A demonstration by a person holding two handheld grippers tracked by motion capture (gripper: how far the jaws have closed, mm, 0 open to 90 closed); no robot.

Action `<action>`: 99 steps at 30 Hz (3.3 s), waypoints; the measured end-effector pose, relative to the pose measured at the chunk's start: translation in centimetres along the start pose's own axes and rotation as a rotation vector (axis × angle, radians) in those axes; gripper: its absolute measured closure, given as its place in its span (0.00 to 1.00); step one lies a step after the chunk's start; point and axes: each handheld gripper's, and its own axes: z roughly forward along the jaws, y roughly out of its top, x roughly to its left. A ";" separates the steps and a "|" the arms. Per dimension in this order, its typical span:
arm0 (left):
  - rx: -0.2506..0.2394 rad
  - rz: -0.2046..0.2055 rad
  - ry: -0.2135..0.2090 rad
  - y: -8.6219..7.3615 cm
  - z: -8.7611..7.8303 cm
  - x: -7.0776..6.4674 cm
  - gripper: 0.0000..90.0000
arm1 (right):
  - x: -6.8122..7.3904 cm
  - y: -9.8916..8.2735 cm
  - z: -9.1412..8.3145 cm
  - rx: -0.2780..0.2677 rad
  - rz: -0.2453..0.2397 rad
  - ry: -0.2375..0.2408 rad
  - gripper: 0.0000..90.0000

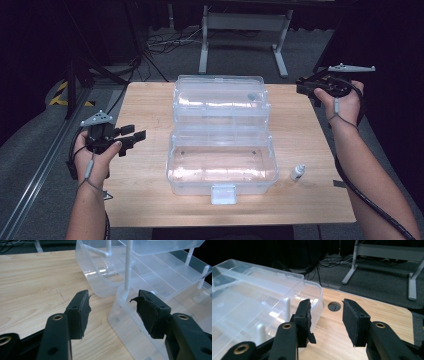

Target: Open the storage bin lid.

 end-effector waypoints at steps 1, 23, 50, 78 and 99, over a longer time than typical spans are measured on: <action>0.001 0.000 0.000 0.0 0.0 0.0 0.49 | 0.1 -0.1 -0.4 0.001 -0.006 0.005 0.65; 0.003 -0.001 0.019 -0.1 -0.6 0.2 0.48 | 1.3 -3.6 -4.5 0.034 -0.043 0.070 0.60; 0.010 -0.001 0.029 -0.2 -0.3 0.2 0.46 | 2.5 -7.1 -5.3 0.220 -0.095 0.116 0.53; 0.024 0.000 0.020 -0.3 0.1 0.2 0.46 | 3.2 -8.8 -3.7 0.611 -0.225 0.197 0.55; 0.028 -0.005 0.022 -0.3 0.1 0.3 0.46 | 4.1 -10.5 -2.1 0.754 -0.296 0.226 0.59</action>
